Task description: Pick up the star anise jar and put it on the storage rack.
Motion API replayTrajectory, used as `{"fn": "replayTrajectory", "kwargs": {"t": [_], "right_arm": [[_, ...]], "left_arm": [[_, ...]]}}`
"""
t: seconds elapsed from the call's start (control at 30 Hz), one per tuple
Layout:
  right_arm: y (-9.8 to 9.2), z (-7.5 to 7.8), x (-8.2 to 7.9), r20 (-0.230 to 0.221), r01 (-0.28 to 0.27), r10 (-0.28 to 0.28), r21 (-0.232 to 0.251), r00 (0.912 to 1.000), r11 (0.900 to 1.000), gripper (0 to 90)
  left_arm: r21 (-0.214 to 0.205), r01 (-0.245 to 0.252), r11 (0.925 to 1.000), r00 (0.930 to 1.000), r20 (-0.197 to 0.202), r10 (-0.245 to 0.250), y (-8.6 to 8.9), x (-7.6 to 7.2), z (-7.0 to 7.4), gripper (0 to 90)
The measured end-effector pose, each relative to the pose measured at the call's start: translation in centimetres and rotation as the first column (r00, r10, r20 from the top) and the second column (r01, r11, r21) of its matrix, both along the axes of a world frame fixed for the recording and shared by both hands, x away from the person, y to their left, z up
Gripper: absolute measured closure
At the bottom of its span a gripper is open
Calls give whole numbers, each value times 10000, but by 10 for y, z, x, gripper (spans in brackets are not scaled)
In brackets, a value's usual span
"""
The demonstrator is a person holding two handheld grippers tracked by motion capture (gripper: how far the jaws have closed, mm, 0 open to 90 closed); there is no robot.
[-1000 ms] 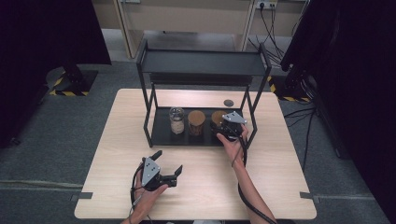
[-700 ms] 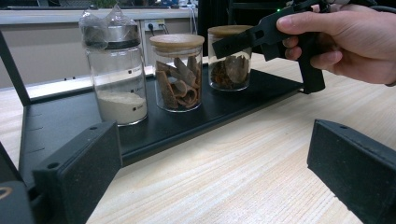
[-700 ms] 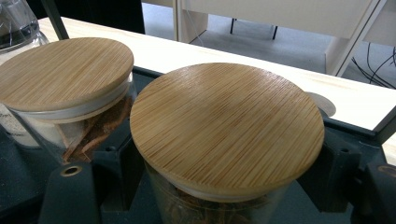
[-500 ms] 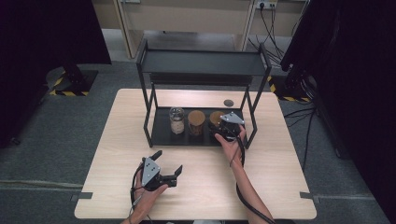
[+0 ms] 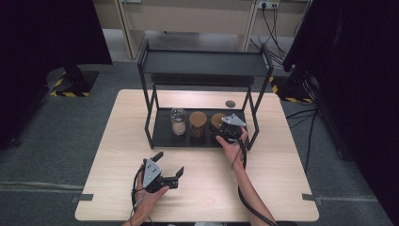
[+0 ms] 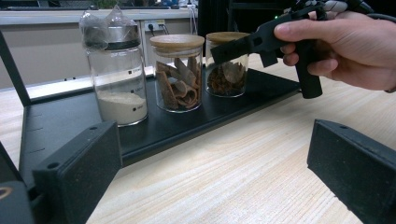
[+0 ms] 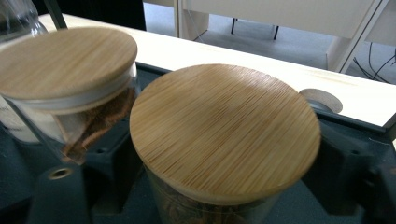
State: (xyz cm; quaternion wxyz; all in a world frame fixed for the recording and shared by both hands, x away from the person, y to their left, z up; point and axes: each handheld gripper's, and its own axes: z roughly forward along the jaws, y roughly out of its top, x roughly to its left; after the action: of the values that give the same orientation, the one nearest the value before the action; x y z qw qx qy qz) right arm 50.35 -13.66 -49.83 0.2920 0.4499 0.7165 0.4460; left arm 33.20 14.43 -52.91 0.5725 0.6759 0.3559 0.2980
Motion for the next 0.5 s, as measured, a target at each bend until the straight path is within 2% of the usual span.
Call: {"fn": "replayTrajectory", "kwargs": {"t": [0.17,0.5], "right_arm": [[-2,1,-3,-196,-165,168,140,9997,9998,130],[-9,1,-11,-213,-134,143,426,9997,9990,69]], "left_arm": [[3,-7,10000,10000,-3,7,0,0,0,26],[-4,-8,10000,10000,-20,8,0,0,0,26]]}}
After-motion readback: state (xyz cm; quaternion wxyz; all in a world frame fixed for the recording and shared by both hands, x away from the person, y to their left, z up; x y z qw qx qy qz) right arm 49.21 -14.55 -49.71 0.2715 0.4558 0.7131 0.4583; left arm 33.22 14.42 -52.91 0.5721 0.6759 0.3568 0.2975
